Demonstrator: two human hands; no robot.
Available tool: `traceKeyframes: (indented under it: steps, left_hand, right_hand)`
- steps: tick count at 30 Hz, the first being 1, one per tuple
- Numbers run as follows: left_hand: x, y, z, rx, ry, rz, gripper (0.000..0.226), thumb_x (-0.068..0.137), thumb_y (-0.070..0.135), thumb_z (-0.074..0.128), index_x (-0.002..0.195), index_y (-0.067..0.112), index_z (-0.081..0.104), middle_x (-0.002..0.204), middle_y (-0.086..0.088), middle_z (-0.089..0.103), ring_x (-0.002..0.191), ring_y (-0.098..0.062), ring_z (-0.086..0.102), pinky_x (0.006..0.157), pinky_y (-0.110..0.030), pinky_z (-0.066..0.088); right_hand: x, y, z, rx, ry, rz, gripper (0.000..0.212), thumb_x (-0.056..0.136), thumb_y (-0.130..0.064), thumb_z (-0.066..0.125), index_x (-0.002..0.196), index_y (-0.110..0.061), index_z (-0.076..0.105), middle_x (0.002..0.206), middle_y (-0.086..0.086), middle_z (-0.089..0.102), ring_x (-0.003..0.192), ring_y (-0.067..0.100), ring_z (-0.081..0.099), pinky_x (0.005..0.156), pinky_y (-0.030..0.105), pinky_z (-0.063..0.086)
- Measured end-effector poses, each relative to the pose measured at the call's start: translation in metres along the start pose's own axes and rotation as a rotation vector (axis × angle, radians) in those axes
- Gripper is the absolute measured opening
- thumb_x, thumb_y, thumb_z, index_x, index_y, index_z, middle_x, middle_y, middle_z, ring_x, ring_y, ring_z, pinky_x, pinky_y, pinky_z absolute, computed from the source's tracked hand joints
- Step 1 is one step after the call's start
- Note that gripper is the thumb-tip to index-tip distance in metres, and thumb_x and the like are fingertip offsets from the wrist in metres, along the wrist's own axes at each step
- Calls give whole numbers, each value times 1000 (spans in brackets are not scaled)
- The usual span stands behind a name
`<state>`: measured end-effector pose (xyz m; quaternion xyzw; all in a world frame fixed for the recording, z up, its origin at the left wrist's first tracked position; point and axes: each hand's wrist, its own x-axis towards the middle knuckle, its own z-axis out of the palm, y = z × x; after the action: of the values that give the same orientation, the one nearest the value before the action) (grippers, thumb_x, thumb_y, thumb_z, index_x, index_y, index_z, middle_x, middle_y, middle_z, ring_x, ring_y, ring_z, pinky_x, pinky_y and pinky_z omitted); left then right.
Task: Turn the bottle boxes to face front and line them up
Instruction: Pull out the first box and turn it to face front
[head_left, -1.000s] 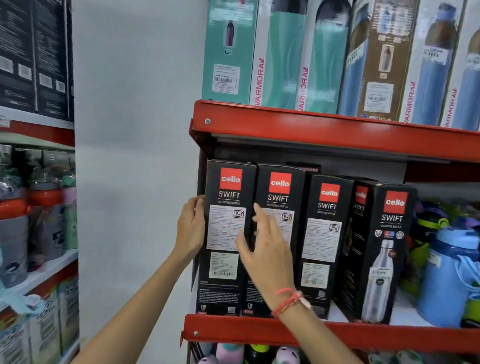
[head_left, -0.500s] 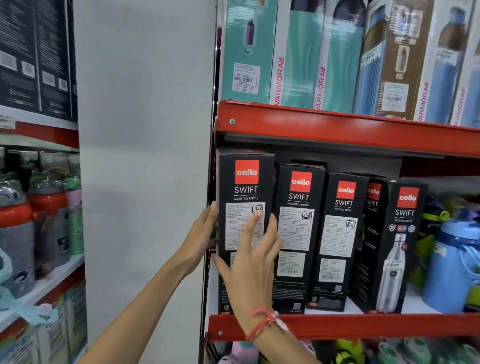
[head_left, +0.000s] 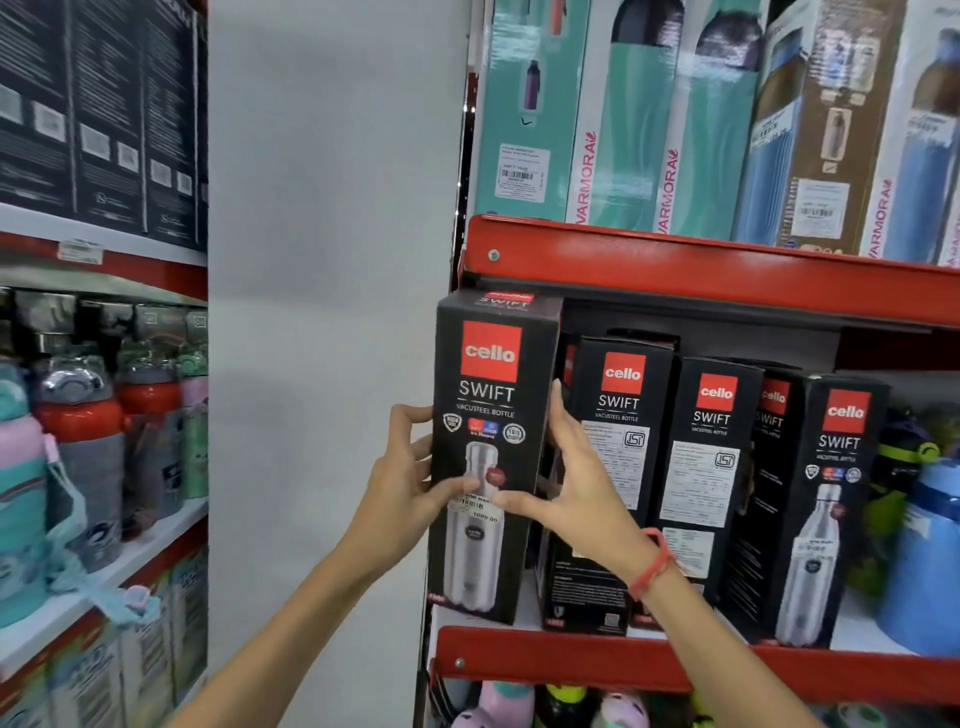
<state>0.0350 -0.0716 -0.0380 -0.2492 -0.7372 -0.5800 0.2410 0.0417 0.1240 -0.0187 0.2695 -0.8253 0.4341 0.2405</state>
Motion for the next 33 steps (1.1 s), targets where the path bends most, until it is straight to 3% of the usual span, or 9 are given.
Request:
traceKeyframes:
  steps: [2,5,9,14,20,25,29,31,33]
  left_hand:
    - [2,3,12,92,67,8,56,81,9,74,108,36,33,106,21,64,97,-7,71,77,-31,60]
    - [7,1,15,145,108,6,58,81,10,74,115,27,30,103,23,62,97,-12,70,83,-41,59]
    - [9,-8,24,198,131,-26,57,81,10,74,113,26,30,106,14,65,89,-8,70,81,-42,59]
    - [7,-20,30,234,172,-72,56,83,12,73,112,29,28,124,-2,66,93,-14,68,81,-40,59]
    - [13,-29,39,318,169,-109,53,87,10,66,115,33,28,133,-4,61,73,10,55,60,-12,44]
    - [3,-32,41,312,188,-144,55,88,10,65,127,29,31,133,-7,61,90,-5,60,69,-16,48]
    - [-3,-26,42,338,209,-136,61,87,15,68,133,25,30,135,-6,59,110,-20,64,83,-29,51]
    - [-5,-21,43,358,240,-104,62,85,16,70,133,24,32,136,-2,57,109,-11,59,84,-26,46]
    - [-7,-14,46,377,264,-68,61,85,20,71,133,24,34,135,3,55,106,-2,50,85,-23,42]
  right_hand:
    - [7,5,-3,16,-22,7,120,73,-26,83,153,-33,-7,159,-7,23,142,2,24,115,28,26]
    - [16,4,6,-1,-21,49,119,78,-18,79,151,-36,-12,149,-8,44,132,6,44,100,8,32]
    - [17,10,11,-11,-44,96,116,82,-13,75,151,-34,-16,141,-5,53,126,12,52,109,31,38]
    - [14,12,21,-64,-12,150,113,82,-11,74,152,-31,-12,137,0,57,125,15,54,108,37,41]
    - [9,14,26,-355,252,125,77,89,-23,67,152,-19,24,111,11,70,99,24,66,88,32,51]
    - [1,14,25,-434,568,-1,45,90,-15,65,134,-14,55,109,6,68,86,23,66,74,42,57]
    - [6,14,20,-610,777,305,92,69,-37,80,146,-14,36,135,19,45,113,37,43,86,50,43]
    - [8,13,16,-521,737,460,113,65,-43,83,153,-15,18,145,22,33,122,39,35,93,53,41]
    - [7,16,13,-412,694,452,119,65,-38,85,154,-19,8,145,23,32,120,39,36,91,49,41]
